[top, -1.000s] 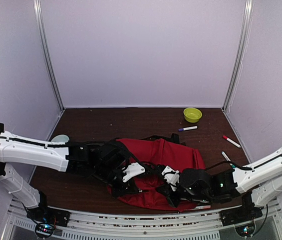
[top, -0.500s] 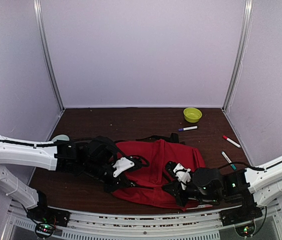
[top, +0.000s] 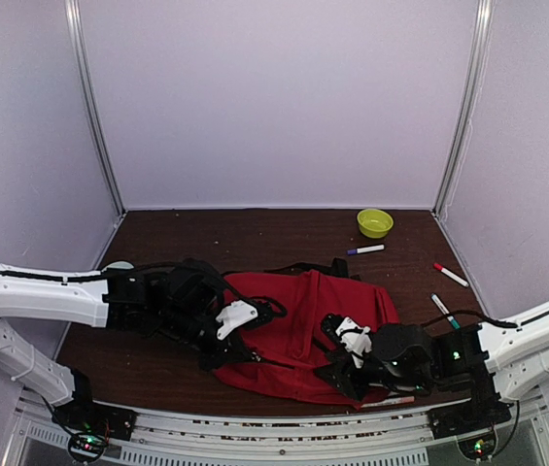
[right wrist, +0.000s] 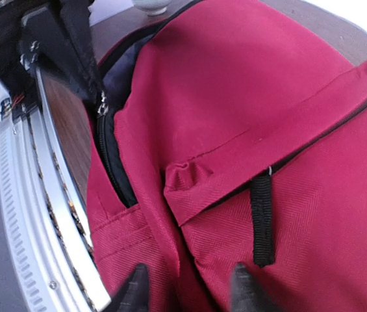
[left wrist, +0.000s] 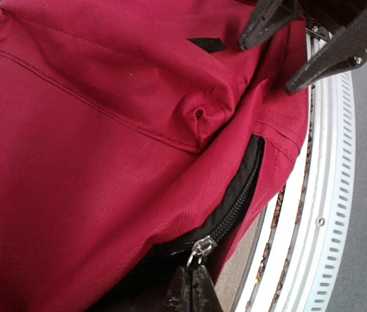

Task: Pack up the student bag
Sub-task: Zip the largest pocket of the bag in the student bag, then hold the largest pocket of the student bag.

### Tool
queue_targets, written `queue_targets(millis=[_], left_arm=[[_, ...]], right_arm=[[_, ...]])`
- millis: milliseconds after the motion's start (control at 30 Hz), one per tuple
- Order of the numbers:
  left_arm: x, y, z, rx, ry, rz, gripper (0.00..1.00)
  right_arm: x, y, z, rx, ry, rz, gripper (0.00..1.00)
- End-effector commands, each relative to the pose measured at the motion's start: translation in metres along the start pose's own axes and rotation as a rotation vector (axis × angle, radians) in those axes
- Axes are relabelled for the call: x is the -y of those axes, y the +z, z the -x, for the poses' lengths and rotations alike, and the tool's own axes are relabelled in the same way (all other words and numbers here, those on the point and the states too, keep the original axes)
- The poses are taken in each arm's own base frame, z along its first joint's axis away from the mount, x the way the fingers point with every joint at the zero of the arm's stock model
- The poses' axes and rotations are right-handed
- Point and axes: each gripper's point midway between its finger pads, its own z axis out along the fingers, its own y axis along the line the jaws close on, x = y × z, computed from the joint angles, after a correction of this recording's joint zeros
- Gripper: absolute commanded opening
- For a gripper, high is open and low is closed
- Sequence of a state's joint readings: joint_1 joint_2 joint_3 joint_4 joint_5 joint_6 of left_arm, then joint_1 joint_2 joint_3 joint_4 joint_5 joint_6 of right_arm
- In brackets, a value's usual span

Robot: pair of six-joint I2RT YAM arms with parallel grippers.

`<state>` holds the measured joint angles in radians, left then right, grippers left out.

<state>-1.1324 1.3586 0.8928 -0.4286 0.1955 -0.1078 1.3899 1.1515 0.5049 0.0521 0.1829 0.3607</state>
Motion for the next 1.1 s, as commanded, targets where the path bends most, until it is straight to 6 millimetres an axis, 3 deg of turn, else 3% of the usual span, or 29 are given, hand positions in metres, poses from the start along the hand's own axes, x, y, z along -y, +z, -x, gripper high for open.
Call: queue_targets(millis=[0, 133, 300, 567, 733, 833, 1000, 1067], left_arm=[[0.005, -0.008, 0.026, 0.055, -0.027, -0.041, 0.00], [0.013, -0.006, 0.036, 0.067, -0.035, -0.074, 0.00], [0.021, 0.002, 0.041, 0.068, -0.040, -0.111, 0.00], [0.028, 0.001, 0.046, 0.091, -0.057, -0.146, 0.00], [0.029, -0.002, 0.045, 0.110, -0.062, -0.153, 0.00], [0.032, -0.005, 0.044, 0.136, -0.067, -0.166, 0.00], [0.032, -0.009, 0.041, 0.148, -0.076, -0.165, 0.00], [0.031, -0.009, 0.038, 0.143, -0.081, -0.161, 0.00]], right_arm=[[-0.006, -0.003, 0.009, -0.028, -0.042, 0.010, 0.53], [-0.013, -0.011, 0.031, 0.011, -0.083, 0.026, 0.61], [-0.020, -0.011, 0.049, 0.069, -0.120, 0.040, 0.62], [-0.044, 0.018, 0.055, 0.091, -0.166, 0.084, 0.56], [-0.049, 0.041, 0.045, 0.066, -0.186, 0.071, 0.54], [-0.041, 0.052, 0.041, 0.065, -0.185, 0.015, 0.44], [-0.038, 0.062, 0.022, 0.015, -0.185, 0.005, 0.02], [-0.038, 0.061, 0.016, -0.003, -0.181, 0.014, 0.00]])
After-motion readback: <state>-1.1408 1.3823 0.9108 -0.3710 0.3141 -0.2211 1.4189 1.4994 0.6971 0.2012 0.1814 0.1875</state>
